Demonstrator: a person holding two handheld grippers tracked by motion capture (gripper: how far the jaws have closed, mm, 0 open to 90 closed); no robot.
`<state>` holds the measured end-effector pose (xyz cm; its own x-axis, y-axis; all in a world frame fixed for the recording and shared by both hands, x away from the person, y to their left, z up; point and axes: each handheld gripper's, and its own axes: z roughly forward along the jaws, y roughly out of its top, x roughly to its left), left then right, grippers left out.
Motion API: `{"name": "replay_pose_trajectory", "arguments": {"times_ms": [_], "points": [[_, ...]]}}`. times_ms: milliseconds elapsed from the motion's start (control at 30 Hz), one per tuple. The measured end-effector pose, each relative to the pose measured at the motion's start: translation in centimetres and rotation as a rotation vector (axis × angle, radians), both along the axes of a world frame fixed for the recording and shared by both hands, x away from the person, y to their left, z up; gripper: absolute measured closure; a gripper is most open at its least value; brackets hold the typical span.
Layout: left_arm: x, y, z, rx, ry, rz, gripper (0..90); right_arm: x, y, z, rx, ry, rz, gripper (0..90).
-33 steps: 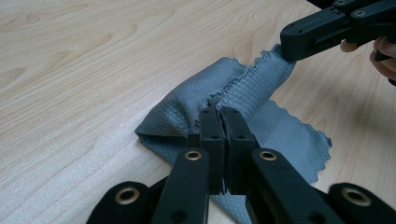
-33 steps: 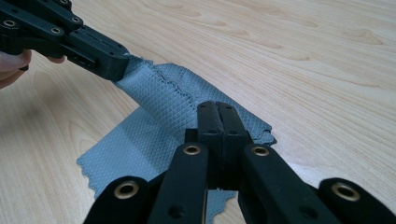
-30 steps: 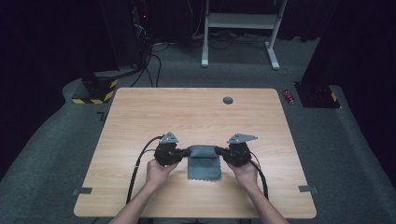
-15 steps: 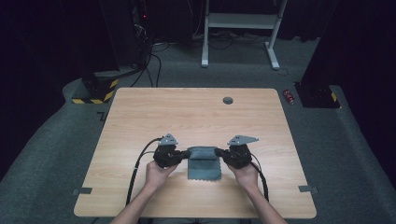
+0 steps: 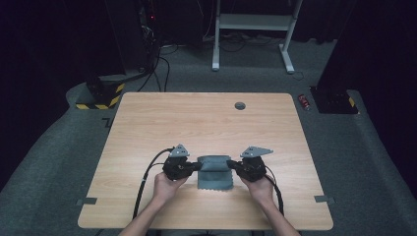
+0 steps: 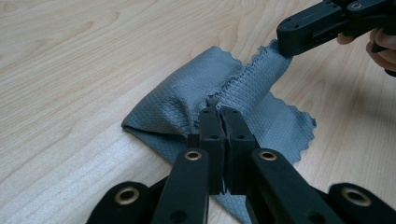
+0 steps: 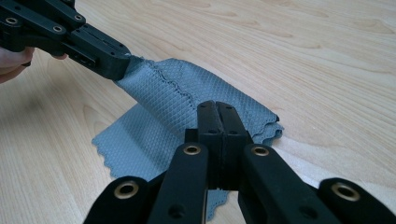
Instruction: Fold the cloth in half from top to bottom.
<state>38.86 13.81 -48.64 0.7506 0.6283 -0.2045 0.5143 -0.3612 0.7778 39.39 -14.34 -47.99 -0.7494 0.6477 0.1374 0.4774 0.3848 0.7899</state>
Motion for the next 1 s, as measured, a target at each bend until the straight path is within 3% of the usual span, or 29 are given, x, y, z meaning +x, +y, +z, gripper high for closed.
{"name": "replay_pose_trajectory", "arguments": {"times_ms": [333,1000], "points": [[-0.6,-0.1,-0.6,0.001,0.014,-0.008,88.3,-0.6,-0.2,-0.7,0.007,0.019,0.006,89.8],[-1.6,-0.4,-1.8,0.051,0.011,-0.018,88.3,-1.6,-0.2,-2.5,-0.003,0.051,0.015,89.7]]}}
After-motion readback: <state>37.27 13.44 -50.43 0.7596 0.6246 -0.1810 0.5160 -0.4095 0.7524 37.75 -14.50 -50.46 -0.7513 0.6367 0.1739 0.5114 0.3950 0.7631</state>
